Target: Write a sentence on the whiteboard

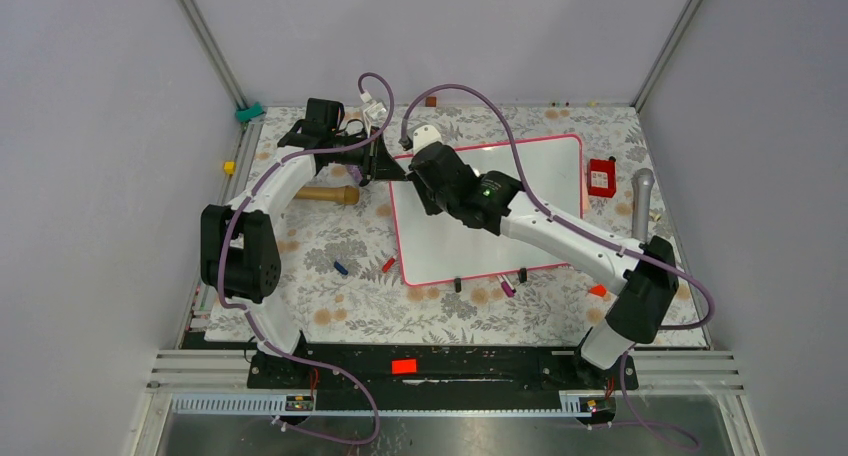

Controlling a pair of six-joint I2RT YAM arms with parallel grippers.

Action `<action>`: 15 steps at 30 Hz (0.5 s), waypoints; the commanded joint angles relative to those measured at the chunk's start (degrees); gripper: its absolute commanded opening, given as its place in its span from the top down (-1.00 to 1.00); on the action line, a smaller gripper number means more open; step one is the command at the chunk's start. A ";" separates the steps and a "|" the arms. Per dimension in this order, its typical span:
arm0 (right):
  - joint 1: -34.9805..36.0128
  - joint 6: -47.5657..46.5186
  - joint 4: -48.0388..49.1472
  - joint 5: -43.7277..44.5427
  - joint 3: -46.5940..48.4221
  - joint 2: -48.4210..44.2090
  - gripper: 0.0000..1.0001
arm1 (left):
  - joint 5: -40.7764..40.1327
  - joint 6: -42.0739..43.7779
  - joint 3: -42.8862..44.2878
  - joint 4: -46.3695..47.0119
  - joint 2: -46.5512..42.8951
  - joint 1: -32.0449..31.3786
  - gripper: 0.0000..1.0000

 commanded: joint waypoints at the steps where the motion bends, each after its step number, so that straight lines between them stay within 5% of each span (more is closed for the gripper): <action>1: -0.18 -0.07 -0.87 -0.06 3.31 -2.85 1.00 | -11.90 8.40 -1.38 -1.51 0.55 -1.63 0.85; 15: -1.67 -1.98 -2.12 -0.23 11.47 1.68 1.00 | -12.07 8.31 -1.37 -1.46 0.56 -1.61 0.85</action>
